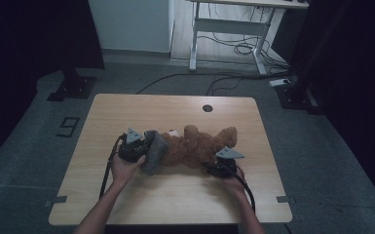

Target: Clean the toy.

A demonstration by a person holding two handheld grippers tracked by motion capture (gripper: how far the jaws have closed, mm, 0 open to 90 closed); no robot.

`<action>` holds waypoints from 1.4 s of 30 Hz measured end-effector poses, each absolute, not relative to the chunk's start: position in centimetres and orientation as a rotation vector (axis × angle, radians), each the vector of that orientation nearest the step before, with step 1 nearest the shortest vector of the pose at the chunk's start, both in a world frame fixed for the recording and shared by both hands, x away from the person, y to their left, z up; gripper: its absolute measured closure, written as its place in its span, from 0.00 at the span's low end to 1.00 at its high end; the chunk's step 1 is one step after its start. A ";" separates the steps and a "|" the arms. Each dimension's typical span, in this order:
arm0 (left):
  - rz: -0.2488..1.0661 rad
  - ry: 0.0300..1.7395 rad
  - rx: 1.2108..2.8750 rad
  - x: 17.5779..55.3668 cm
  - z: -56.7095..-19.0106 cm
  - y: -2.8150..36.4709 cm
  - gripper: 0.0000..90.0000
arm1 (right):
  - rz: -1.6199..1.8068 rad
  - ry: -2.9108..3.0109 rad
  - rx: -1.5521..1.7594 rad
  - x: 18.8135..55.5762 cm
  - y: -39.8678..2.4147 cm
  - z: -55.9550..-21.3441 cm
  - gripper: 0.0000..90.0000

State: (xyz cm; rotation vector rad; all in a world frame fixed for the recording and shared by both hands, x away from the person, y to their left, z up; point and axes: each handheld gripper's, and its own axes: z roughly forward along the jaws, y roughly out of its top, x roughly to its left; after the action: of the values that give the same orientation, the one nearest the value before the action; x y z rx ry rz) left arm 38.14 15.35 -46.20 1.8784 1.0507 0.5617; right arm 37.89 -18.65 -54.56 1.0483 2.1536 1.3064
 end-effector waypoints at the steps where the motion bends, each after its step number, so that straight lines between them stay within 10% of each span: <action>1: 0.566 1.027 1.872 38.0 -45.5 14.8 0.91 | 1.312 2.152 1.052 37.9 -18.7 -54.6 0.49; 12: 0.507 0.943 1.952 39.9 -44.8 7.1 0.90 | 1.373 2.149 1.055 38.0 -19.2 -54.8 0.49; 32: 0.508 1.006 1.797 36.7 -45.1 14.7 0.91 | 1.393 2.159 1.041 38.1 -19.4 -54.8 0.49; 42: 0.482 0.790 1.842 36.4 -40.5 6.0 0.91 | 1.384 2.150 1.046 38.0 -19.1 -54.8 0.49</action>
State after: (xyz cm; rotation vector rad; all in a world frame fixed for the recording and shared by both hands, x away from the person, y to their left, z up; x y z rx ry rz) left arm 36.41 6.04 -40.46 1.8417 0.7895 0.4824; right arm 38.00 -19.07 -54.75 1.0457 2.1503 1.3839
